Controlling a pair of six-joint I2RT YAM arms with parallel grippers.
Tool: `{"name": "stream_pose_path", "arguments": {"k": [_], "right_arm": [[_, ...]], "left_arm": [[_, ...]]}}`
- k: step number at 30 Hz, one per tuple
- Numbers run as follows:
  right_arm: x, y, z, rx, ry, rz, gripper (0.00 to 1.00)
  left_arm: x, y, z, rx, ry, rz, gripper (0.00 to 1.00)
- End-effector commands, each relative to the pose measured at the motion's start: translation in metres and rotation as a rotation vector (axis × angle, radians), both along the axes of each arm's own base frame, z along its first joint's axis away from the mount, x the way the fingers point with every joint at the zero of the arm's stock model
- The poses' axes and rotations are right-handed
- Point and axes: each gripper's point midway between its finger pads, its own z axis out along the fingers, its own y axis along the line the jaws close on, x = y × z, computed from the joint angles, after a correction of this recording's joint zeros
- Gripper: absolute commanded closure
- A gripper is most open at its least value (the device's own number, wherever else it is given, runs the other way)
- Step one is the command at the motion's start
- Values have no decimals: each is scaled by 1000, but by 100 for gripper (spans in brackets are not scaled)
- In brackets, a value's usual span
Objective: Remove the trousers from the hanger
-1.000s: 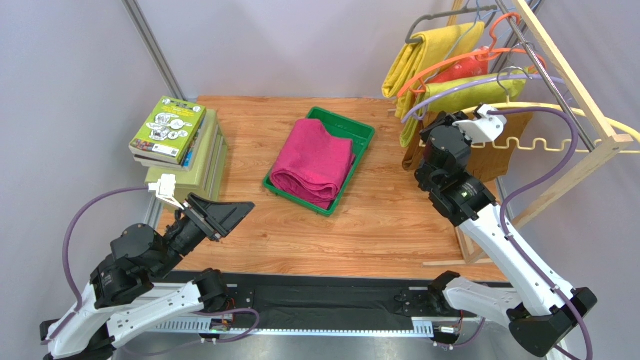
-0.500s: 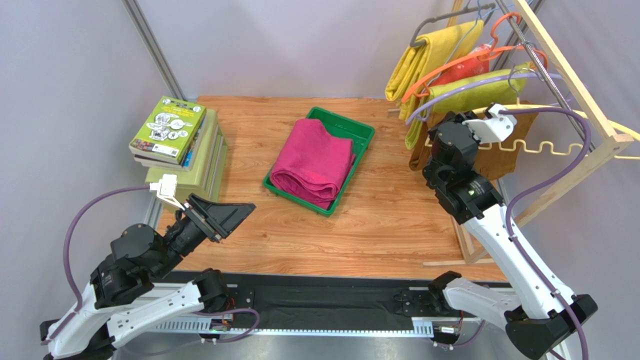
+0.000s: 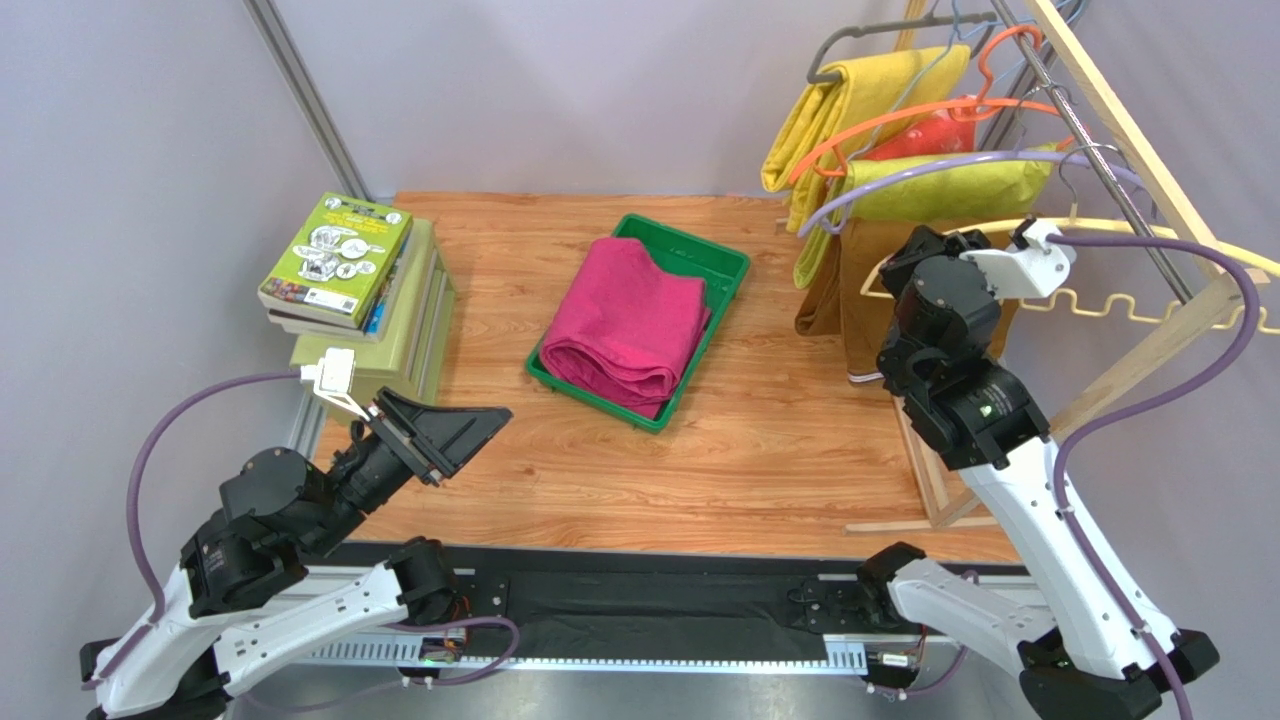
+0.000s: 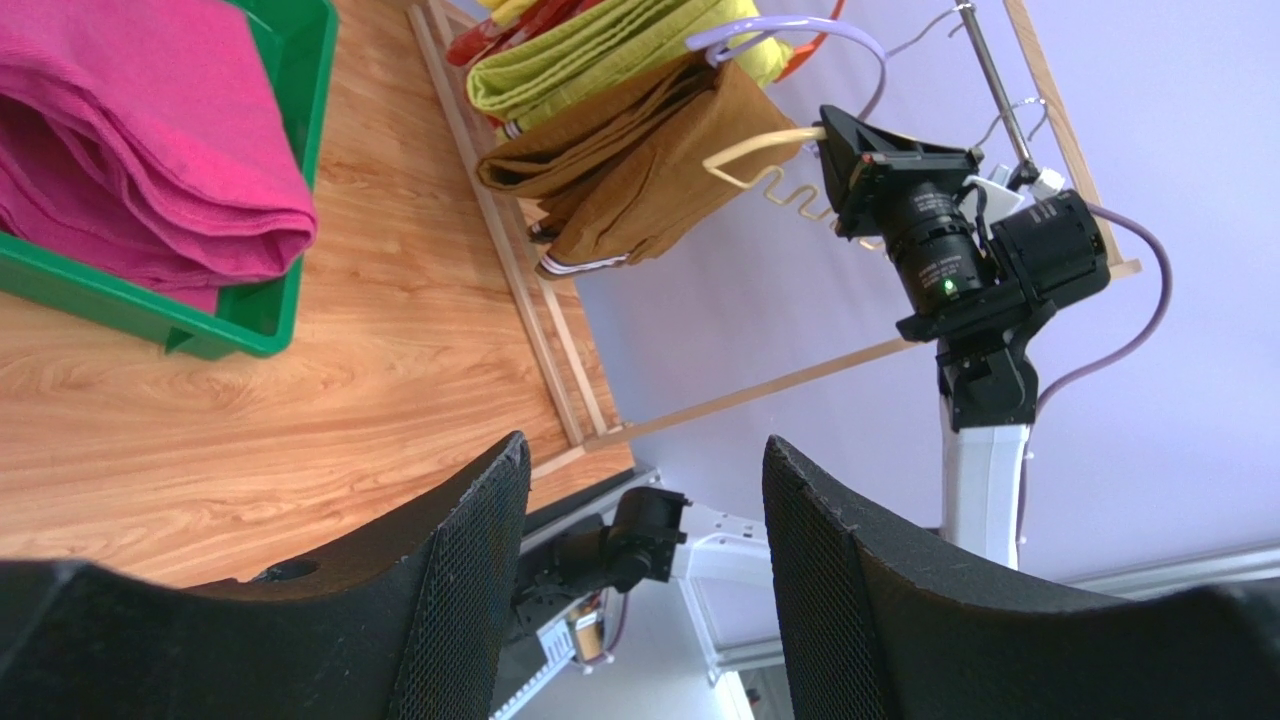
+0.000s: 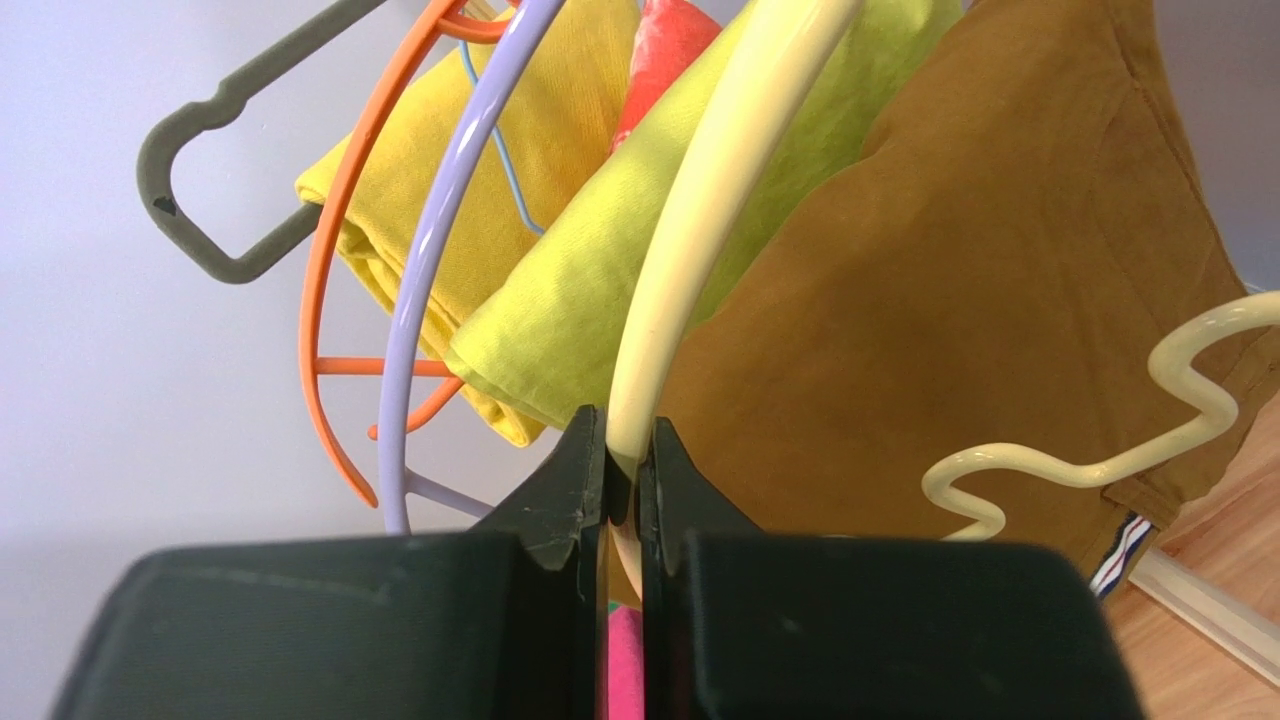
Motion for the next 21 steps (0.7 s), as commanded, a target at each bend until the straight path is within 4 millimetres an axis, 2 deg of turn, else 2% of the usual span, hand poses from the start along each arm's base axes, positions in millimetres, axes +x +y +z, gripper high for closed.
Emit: {"name": "stream_pose_path", "arguments": {"k": [1,8,14,21], "right_arm": [[-10,-4,12,48,-37,16,100],[-18,7,-1,180,-25,93,100],[-29,8,-9,233,-10,121,99],[-49,6,-15,209,26,174,82]], "left_arm": [[-1,-4,9,-22,-20,-18,36],[-1,-7,8,-21,-17,-24,36],[-2,-10,7,-19,-13,-35,36],[0,-12,3,-19,-6,-32,36]]}}
